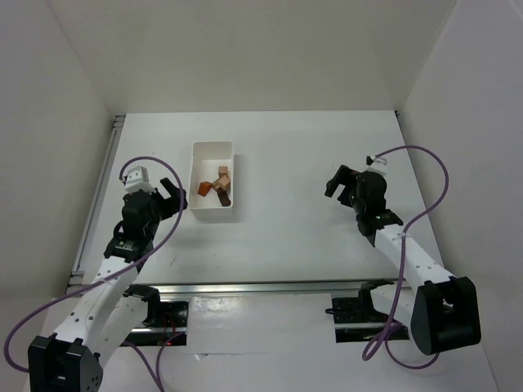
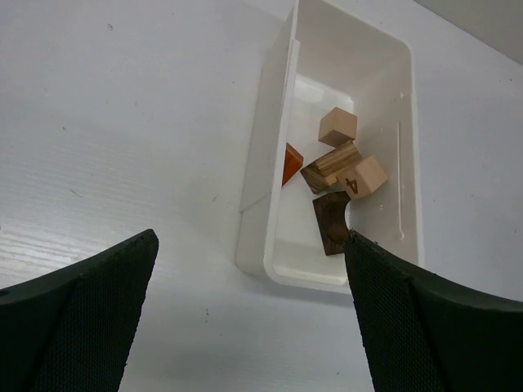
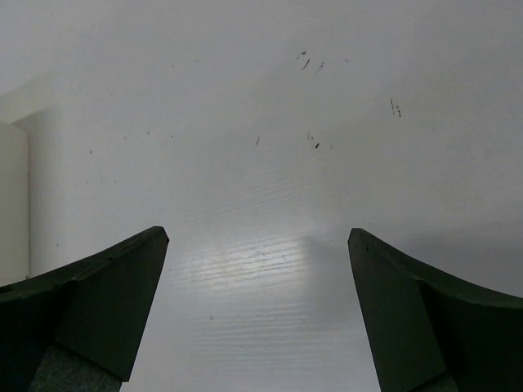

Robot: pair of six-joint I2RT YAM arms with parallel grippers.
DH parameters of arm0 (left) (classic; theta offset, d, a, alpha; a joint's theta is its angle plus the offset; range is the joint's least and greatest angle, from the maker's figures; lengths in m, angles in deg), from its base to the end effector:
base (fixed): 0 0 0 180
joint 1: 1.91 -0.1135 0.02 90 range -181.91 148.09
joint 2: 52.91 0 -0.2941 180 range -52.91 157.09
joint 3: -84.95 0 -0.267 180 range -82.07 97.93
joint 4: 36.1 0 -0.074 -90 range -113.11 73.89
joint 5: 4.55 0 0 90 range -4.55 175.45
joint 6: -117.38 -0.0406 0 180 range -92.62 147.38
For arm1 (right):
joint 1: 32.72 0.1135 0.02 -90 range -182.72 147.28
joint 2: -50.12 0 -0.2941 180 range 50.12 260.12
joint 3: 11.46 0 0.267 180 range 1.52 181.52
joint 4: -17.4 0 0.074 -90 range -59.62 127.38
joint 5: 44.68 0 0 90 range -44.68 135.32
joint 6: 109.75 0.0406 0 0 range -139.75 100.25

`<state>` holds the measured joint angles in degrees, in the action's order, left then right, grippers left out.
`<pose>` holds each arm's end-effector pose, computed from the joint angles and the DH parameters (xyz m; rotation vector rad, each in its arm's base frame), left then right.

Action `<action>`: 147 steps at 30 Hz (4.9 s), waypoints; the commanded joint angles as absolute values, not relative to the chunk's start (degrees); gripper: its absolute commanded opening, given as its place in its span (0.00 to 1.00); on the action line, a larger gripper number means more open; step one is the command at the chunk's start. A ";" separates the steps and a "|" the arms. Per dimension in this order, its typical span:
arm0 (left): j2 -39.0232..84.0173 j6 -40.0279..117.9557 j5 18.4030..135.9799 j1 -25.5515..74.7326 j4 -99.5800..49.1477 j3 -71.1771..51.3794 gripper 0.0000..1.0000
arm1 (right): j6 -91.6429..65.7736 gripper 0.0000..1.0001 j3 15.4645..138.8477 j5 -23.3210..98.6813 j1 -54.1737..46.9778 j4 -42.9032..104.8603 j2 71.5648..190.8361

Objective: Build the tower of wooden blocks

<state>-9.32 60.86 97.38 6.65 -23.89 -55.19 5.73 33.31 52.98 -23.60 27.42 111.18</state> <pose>0.1820 -0.0189 0.2677 -0.5413 1.7741 -0.3200 0.2342 0.0321 0.2453 0.3729 1.9998 0.2455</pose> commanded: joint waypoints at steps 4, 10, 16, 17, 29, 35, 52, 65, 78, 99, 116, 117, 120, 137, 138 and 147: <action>-10.28 61.75 96.79 6.88 -25.49 -55.61 1.00 | 0.91 1.00 32.20 50.16 -23.58 23.45 109.18; -10.28 61.22 96.18 6.88 -25.49 -55.61 1.00 | 0.91 1.00 31.67 49.98 -23.58 22.03 107.95; -7.92 59.82 97.13 6.88 -24.79 -53.42 1.00 | -1.11 1.00 34.13 48.06 -23.58 23.88 109.09; -7.13 59.82 97.75 6.88 -24.00 -52.55 1.00 | -1.12 1.00 34.83 47.44 -23.58 23.88 109.09; 11.93 54.63 89.58 6.88 -25.05 -44.46 0.88 | -4.28 1.00 37.47 40.84 -23.58 20.01 115.68; 21.08 53.58 91.42 7.41 -24.43 -39.18 0.77 | -4.81 1.00 37.47 42.50 -23.58 19.31 115.16; 41.92 52.52 99.52 10.22 -24.43 -25.65 0.39 | -7.53 1.00 38.61 48.92 -23.58 21.07 116.74; 45.00 40.31 129.95 11.27 -7.04 -8.08 0.00 | -9.11 1.00 38.00 52.00 -23.58 22.12 115.60; 51.04 13.25 164.18 11.27 1.93 -0.95 0.00 | -9.64 1.00 38.00 52.62 -23.58 22.12 115.07; 82.61 25.12 175.63 12.84 51.95 10.47 0.00 | -10.17 1.00 37.47 56.57 -23.58 21.86 114.54; 90.44 -28.53 152.08 29.29 5.77 8.97 0.00 | -10.17 1.00 36.41 61.14 -23.58 21.33 113.49; 91.14 -27.21 152.07 29.29 6.93 11.07 0.00 | -10.17 1.00 36.41 61.14 -23.58 20.81 113.49; 91.14 -24.92 152.07 29.29 6.16 13.64 0.00 | -10.17 1.00 35.89 60.62 -23.58 20.80 113.49; 69.99 -9.62 161.81 23.67 3.19 18.13 0.00 | -10.17 1.00 35.89 56.75 -23.58 21.33 111.20; 68.74 -10.23 162.35 22.45 1.69 18.13 0.00 | -10.17 1.00 35.89 56.75 -23.58 21.33 111.20; 58.02 -4.88 160.10 18.48 2.52 12.25 0.00 | -10.17 1.00 35.89 56.22 -23.58 21.33 110.06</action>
<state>62.42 -8.08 160.63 18.25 1.07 14.00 -9.40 35.91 56.44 -23.60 23.53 111.77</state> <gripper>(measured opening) 0.076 0.999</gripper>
